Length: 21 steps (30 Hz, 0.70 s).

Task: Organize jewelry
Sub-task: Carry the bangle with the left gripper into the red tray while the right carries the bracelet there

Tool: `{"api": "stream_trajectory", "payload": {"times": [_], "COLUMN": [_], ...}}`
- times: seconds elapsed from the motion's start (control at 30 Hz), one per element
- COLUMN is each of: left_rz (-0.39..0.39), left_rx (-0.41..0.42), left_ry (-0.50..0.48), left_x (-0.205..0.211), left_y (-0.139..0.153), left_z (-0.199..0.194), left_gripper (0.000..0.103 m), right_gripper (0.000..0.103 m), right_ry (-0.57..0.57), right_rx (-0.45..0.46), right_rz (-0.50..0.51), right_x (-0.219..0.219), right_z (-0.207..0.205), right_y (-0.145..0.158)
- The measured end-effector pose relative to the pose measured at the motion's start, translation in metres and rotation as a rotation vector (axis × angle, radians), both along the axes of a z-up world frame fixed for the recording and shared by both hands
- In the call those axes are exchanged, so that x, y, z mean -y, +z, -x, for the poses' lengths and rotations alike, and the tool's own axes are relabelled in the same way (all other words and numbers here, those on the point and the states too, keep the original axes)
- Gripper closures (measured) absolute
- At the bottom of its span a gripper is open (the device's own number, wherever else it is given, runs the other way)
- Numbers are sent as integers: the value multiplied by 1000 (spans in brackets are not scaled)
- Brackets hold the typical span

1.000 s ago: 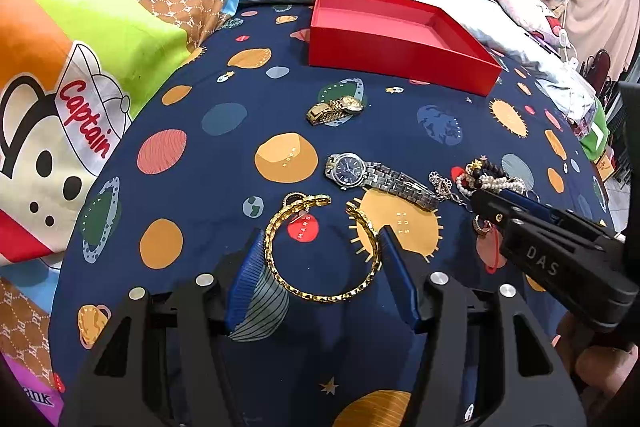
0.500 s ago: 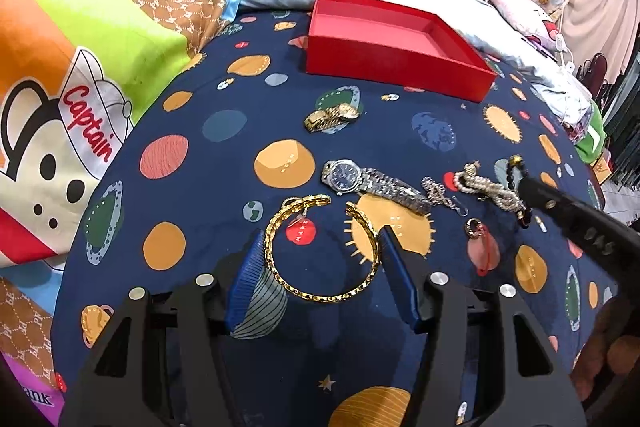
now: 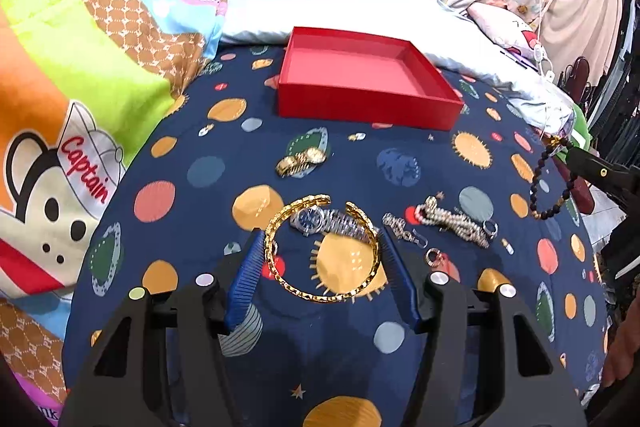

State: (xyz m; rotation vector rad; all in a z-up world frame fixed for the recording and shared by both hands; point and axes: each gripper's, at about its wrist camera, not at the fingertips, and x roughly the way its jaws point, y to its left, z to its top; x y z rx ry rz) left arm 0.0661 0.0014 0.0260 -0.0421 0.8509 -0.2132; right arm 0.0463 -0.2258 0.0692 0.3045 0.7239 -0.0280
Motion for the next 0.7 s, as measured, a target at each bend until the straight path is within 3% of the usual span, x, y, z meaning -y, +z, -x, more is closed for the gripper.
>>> {"api": "stream_trajectory", "payload": {"times": [0.17,0.33,0.7], "left_rz": [-4,7,-49], "left_rx": [27,55,139], "left_ry": [-19,-53,-56], "left_x": [7,17,53], "left_y": [11,26,55], "left_z": [-18,-60,-216], "left_gripper": [47,47,47], "right_gripper": [96,96,96], "right_ry": [32,71,115], "right_rx": [6,8,-17], "right_rz": [11,1,57], "right_x": [2,10,29], "right_z": [-21,-71,-243], "right_y": [5,6,4]}}
